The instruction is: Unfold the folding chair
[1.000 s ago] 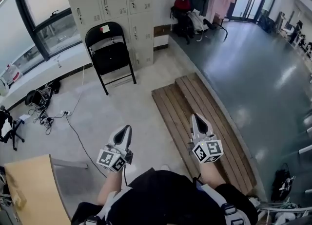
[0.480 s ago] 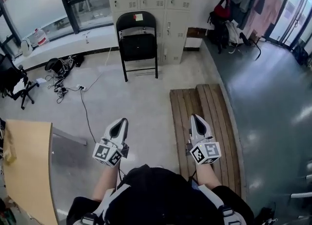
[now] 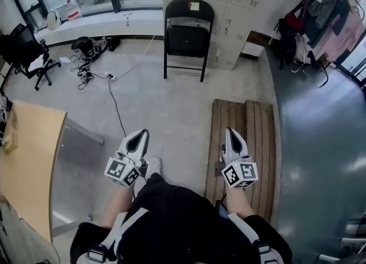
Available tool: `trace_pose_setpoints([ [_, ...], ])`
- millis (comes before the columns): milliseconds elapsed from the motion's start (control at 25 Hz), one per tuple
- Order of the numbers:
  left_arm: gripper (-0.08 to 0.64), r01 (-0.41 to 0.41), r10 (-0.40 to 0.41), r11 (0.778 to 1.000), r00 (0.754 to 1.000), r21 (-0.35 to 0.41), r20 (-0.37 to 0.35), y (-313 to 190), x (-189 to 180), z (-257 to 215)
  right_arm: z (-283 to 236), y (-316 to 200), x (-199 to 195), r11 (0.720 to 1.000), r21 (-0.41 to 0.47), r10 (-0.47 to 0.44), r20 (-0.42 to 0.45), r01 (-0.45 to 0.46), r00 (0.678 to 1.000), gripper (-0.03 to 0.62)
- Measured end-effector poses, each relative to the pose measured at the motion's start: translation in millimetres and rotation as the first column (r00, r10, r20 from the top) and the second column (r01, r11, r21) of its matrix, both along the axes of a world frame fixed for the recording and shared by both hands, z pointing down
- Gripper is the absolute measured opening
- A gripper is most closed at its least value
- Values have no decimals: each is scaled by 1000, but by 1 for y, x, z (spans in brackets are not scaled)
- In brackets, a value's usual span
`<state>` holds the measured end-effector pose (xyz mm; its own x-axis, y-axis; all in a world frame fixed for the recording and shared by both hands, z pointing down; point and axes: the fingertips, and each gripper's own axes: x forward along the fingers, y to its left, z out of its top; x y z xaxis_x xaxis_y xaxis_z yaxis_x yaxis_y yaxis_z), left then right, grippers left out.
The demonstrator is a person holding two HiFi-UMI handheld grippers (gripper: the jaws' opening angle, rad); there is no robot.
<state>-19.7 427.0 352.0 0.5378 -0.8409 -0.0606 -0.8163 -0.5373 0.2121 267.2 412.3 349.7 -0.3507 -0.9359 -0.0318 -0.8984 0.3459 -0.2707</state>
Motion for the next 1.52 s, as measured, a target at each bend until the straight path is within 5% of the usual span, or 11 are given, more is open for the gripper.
trace_pose_setpoints([
  [440,-2,25,-25,1000,1000,16,2,-87,-47,8,-4,-72,-40,1000,5,3,-50,-3,999,5],
  [720,-2,-10,10,997,1000,82,0,-165,-93,1,-2,-152,-88,999,33,35,-104,-32,994,5],
  [1000,-2,12,-11,998,1000,58,-16,-223,-161,12,-8,-222,-162,999,42,-10,-134,16,991,5],
  [1520,-2,38,-38,999,999,24,0,-296,-206,35,38,-312,-216,995,-91,-38,-100,29,994,5],
])
